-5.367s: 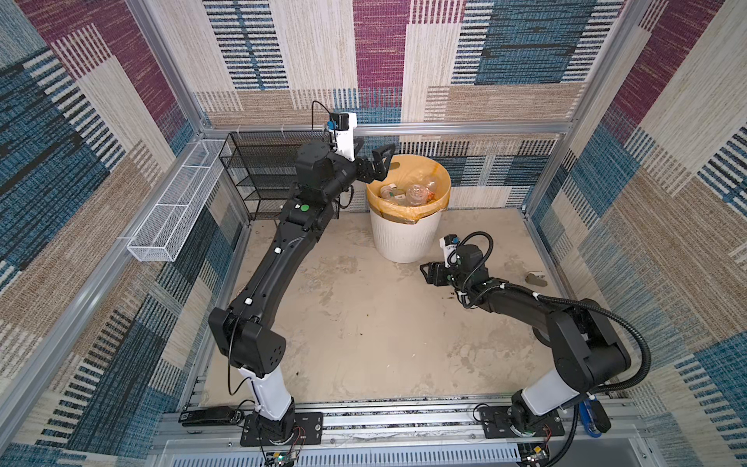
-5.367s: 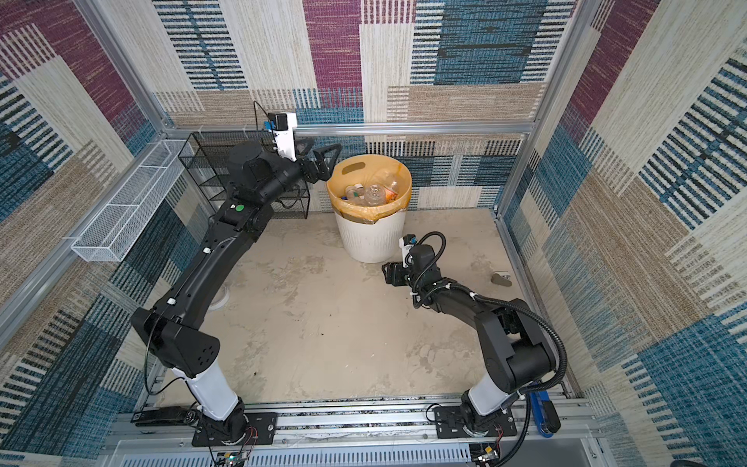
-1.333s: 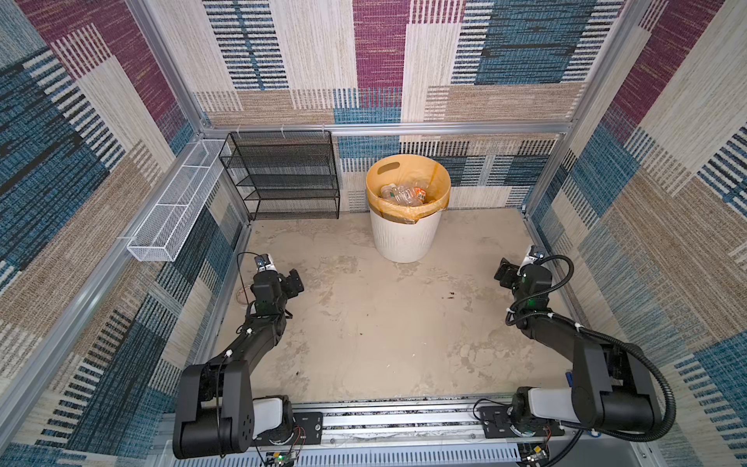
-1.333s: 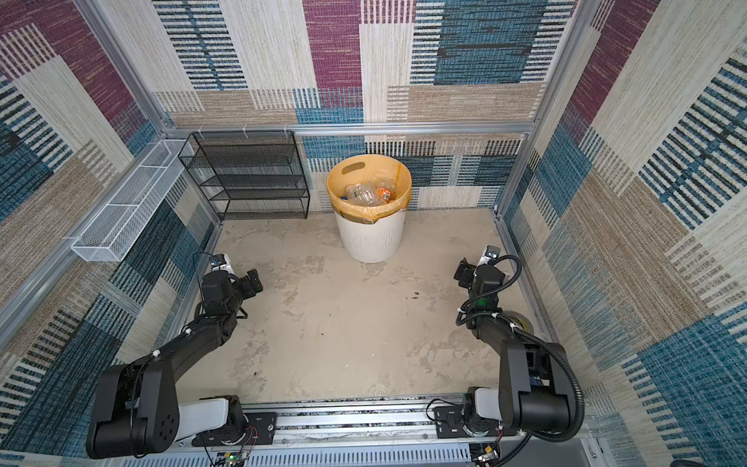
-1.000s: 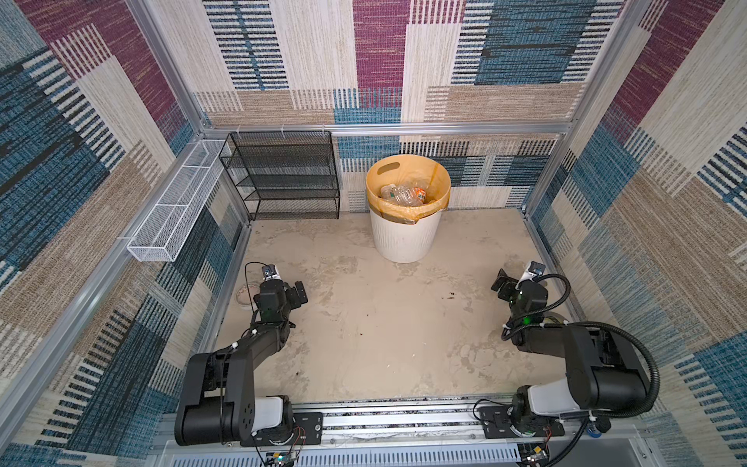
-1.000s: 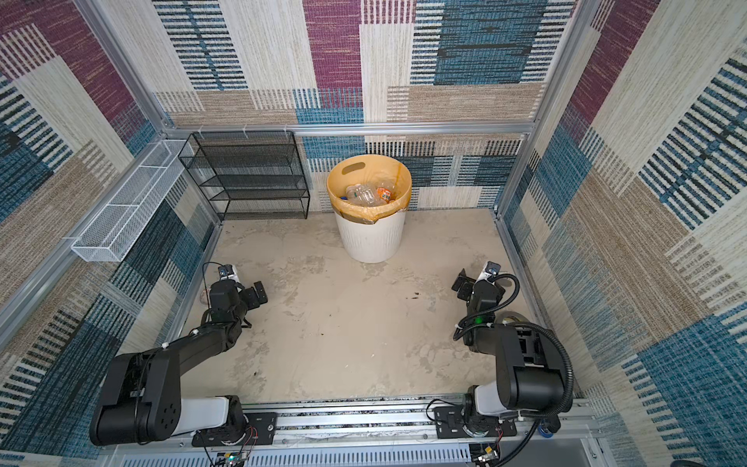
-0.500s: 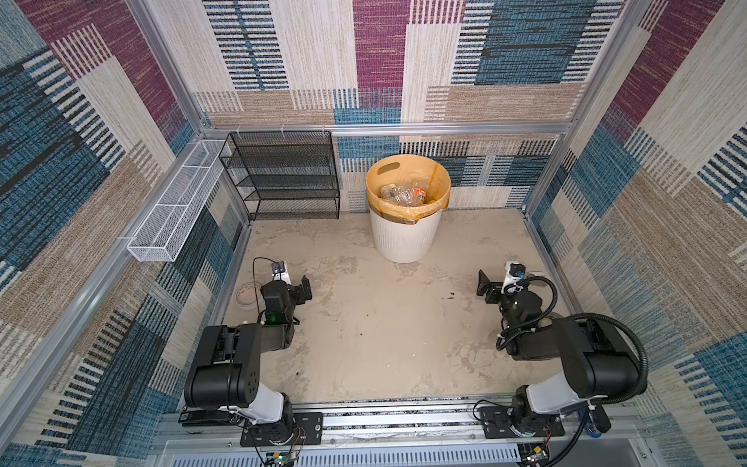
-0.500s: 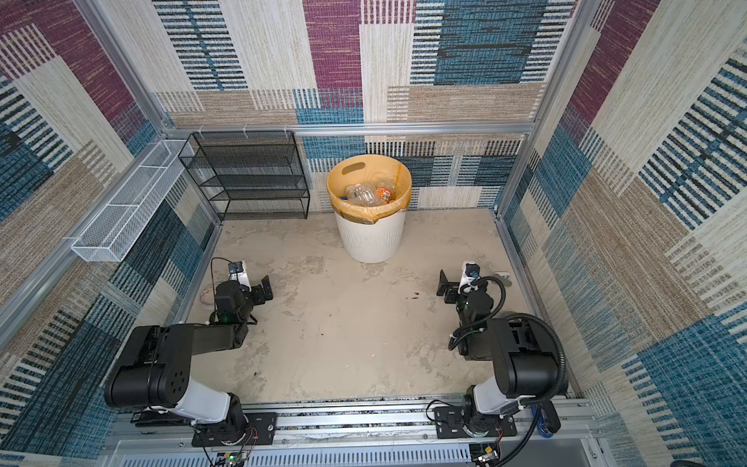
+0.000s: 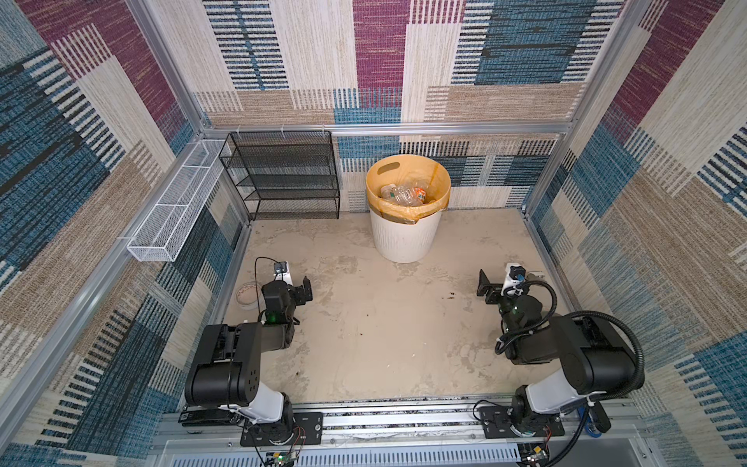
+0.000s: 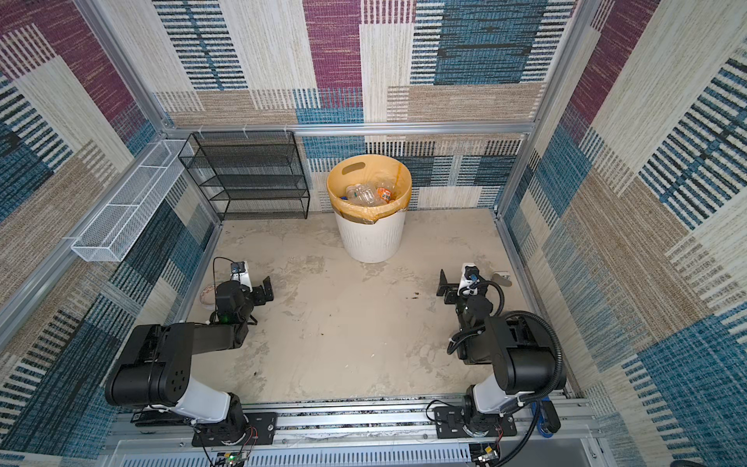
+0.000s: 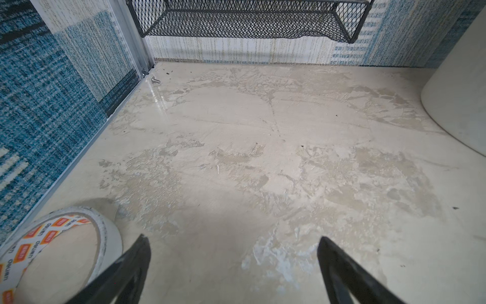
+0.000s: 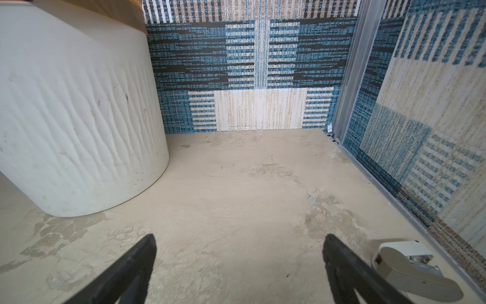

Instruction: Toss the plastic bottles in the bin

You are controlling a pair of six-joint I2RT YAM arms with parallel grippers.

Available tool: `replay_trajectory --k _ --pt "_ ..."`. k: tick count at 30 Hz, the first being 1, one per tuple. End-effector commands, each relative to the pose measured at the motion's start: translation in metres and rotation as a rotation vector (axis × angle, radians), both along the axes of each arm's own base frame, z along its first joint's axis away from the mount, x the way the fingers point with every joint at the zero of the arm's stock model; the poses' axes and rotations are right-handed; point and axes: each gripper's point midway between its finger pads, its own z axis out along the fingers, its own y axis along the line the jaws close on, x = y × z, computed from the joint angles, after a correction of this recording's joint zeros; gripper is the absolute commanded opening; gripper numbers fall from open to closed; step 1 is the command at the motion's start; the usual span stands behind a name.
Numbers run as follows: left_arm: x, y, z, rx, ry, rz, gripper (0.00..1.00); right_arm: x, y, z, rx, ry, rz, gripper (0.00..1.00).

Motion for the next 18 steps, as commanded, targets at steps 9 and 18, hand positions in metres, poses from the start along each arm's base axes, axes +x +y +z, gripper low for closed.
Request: replay_trajectory --k 9,18 --pt "0.0025 -0.0013 0.0049 -0.005 -0.02 -0.009 0.99 0.0002 -0.0029 0.0107 0.002 -0.045 -0.017 0.99" --pt "0.0027 -0.0015 0.0051 -0.006 -0.02 -0.01 0.99 0.0 -0.0022 0.0114 0.001 -0.047 -0.013 0.99"
